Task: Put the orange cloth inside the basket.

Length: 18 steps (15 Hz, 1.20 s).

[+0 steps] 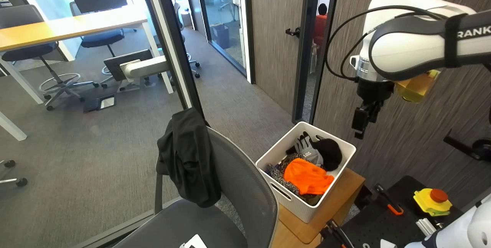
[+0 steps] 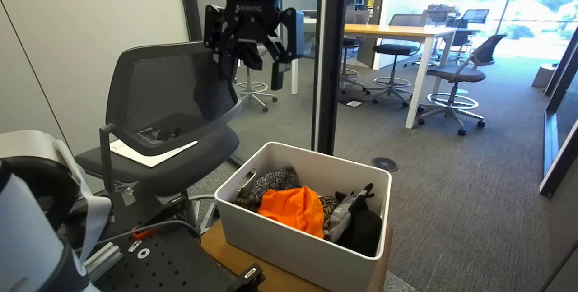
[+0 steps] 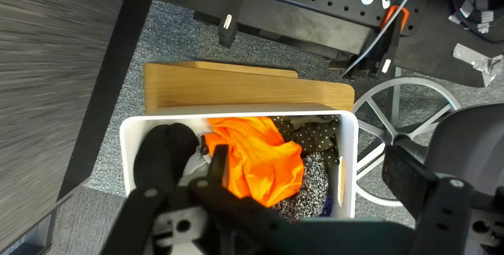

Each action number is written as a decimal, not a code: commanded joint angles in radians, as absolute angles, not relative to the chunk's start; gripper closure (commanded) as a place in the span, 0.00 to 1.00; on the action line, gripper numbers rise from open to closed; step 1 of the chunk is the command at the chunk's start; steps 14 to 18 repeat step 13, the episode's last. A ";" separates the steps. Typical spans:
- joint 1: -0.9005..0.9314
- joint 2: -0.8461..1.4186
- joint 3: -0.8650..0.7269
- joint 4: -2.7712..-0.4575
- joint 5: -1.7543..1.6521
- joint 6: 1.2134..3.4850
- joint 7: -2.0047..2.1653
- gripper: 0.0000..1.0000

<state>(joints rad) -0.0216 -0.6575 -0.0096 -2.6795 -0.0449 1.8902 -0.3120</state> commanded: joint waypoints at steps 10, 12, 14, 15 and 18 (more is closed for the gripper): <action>0.016 -0.765 -0.064 -2.731 -0.059 1.887 -0.295 0.00; 0.015 -0.770 -0.070 -2.729 -0.059 1.887 -0.296 0.00; 0.015 -0.771 -0.071 -2.729 -0.058 1.887 -0.296 0.00; 0.015 -0.771 -0.071 -2.729 -0.058 1.887 -0.296 0.00; 0.015 -0.771 -0.071 -2.729 -0.058 1.887 -0.296 0.00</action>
